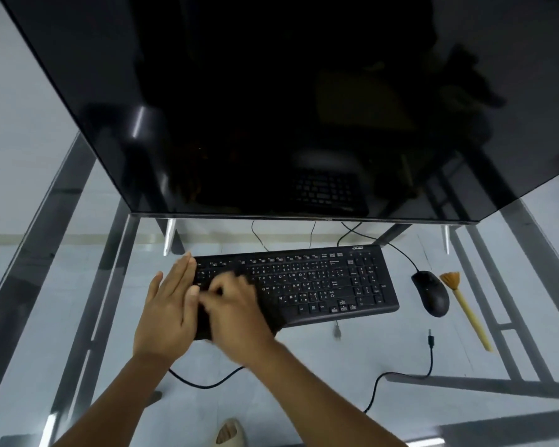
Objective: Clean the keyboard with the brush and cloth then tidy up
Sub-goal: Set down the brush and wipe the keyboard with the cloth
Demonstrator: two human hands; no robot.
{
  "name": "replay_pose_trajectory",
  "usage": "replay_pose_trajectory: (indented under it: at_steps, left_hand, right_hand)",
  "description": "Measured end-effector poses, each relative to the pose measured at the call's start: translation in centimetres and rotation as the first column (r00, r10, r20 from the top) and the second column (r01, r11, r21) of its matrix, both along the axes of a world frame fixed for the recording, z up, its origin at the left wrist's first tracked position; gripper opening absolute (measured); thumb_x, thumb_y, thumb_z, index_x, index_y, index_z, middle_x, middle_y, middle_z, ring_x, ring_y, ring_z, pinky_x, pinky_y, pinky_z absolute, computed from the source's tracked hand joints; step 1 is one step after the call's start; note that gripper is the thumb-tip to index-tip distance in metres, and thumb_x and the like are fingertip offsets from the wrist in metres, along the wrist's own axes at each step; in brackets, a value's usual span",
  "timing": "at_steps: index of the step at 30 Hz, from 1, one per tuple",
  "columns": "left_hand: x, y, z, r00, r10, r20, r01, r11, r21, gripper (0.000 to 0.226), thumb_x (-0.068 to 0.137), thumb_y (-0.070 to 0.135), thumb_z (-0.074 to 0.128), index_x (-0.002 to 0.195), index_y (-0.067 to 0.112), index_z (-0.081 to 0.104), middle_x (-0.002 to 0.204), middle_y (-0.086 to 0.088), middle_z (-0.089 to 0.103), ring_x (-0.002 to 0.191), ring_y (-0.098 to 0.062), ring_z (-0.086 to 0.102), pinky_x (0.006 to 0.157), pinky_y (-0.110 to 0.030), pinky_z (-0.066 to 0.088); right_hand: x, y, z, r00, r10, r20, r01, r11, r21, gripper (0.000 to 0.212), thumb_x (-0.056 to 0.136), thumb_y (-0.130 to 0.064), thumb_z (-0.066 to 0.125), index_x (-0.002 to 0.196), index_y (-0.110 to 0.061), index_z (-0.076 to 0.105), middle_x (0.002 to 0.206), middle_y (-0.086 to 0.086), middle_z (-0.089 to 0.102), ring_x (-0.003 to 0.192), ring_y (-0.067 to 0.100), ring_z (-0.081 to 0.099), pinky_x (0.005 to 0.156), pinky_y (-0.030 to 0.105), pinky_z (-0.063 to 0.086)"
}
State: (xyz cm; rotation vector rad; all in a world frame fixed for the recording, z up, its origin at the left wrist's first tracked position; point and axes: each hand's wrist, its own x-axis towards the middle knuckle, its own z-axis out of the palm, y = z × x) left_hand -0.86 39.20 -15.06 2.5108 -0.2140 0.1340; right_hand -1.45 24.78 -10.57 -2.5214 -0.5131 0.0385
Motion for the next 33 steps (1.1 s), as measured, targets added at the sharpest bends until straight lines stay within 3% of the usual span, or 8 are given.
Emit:
replay_pose_trajectory:
  at_steps: [3,6,10,15,17,22,26,33]
  left_hand:
    - [-0.1,0.0,0.0,1.0,-0.012,-0.008,0.012,0.999,0.042,0.062,0.101,0.046,0.01,0.148,0.01,0.028,0.156,0.002,0.025,0.145,-0.007,0.016,0.119,-0.04,0.012]
    - [0.2,-0.1,0.0,1.0,-0.013,-0.027,0.016,0.995,0.097,0.06,0.1,0.047,0.017,0.15,0.015,0.025,0.157,0.004,0.021,0.145,-0.008,0.015,0.119,-0.037,0.008]
    - [0.0,-0.1,0.0,0.999,-0.016,-0.041,0.021,0.992,0.128,0.059,0.1,0.046,0.014,0.15,0.015,0.021,0.158,0.004,0.019,0.145,-0.008,0.014,0.12,-0.037,0.006]
    - [0.1,0.0,-0.1,0.999,-0.012,-0.031,0.015,0.995,0.097,0.06,0.099,0.045,0.019,0.149,0.012,0.026,0.156,0.003,0.023,0.144,-0.009,0.018,0.12,-0.035,0.007]
    - [0.2,0.1,0.0,1.0,-0.011,-0.025,0.013,0.997,0.08,0.061,0.098,0.046,0.023,0.149,0.012,0.028,0.156,0.003,0.025,0.144,-0.01,0.021,0.119,-0.031,0.006]
    - [0.3,0.2,0.1,1.0,-0.003,-0.031,0.006,0.995,0.099,0.065,0.097,0.05,0.02,0.148,0.012,0.029,0.155,0.002,0.025,0.144,-0.01,0.017,0.12,-0.034,0.005]
    - [0.3,-2.3,2.0,0.998,0.028,0.065,-0.04,0.978,0.206,0.06,0.096,0.039,0.027,0.143,0.003,0.038,0.152,-0.009,0.033,0.145,-0.021,0.019,0.118,-0.05,0.009]
    - [1.9,-15.3,3.4,0.98,-0.196,-0.032,0.197,0.938,0.286,0.058,0.098,0.043,0.023,0.144,0.011,0.039,0.153,-0.006,0.032,0.144,-0.02,0.021,0.117,-0.05,0.013]
  right_hand:
    - [-0.1,-3.8,-0.8,0.989,0.142,-0.042,-0.139,0.989,0.055,0.027,0.089,-0.02,0.049,0.108,-0.025,0.068,0.107,0.001,0.05,0.094,0.02,0.045,0.079,0.031,0.043]
    - [2.6,-11.4,-1.3,0.953,-0.297,0.065,0.292,0.954,0.072,0.029,0.09,-0.022,0.048,0.103,-0.021,0.074,0.097,0.002,0.057,0.084,0.001,0.045,0.083,0.032,0.049]
    - [3.4,-13.7,-1.6,0.72,-0.675,0.161,0.681,0.732,0.024,0.033,0.085,-0.002,0.062,0.115,-0.014,0.07,0.104,0.015,0.055,0.087,0.026,0.05,0.079,0.044,0.051]
    - [0.0,-3.5,-0.4,0.993,-0.099,0.068,0.103,0.993,-0.055,0.045,0.087,-0.014,0.062,0.128,-0.031,0.055,0.114,0.005,0.049,0.098,0.025,0.042,0.08,0.035,0.041]
    - [-0.2,-4.8,-0.2,0.996,0.069,0.063,-0.064,0.995,-0.077,0.048,0.082,-0.013,0.067,0.124,-0.033,0.057,0.112,0.006,0.053,0.095,0.027,0.046,0.079,0.036,0.043]
    - [3.1,-18.1,-1.5,0.775,-0.6,0.201,0.615,0.789,-0.016,0.034,0.086,-0.002,0.057,0.112,-0.017,0.071,0.1,0.015,0.057,0.085,0.026,0.054,0.079,0.04,0.054]
    - [3.6,-22.6,-1.0,0.542,-0.832,0.116,0.838,0.546,0.004,0.032,0.089,-0.002,0.054,0.119,-0.008,0.066,0.108,0.019,0.052,0.095,0.036,0.054,0.083,0.036,0.048]
    - [1.3,-20.0,-1.5,0.892,-0.405,0.204,0.438,0.886,-0.156,0.044,0.084,-0.002,0.062,0.126,-0.015,0.062,0.107,0.012,0.055,0.09,0.027,0.052,0.08,0.036,0.05]
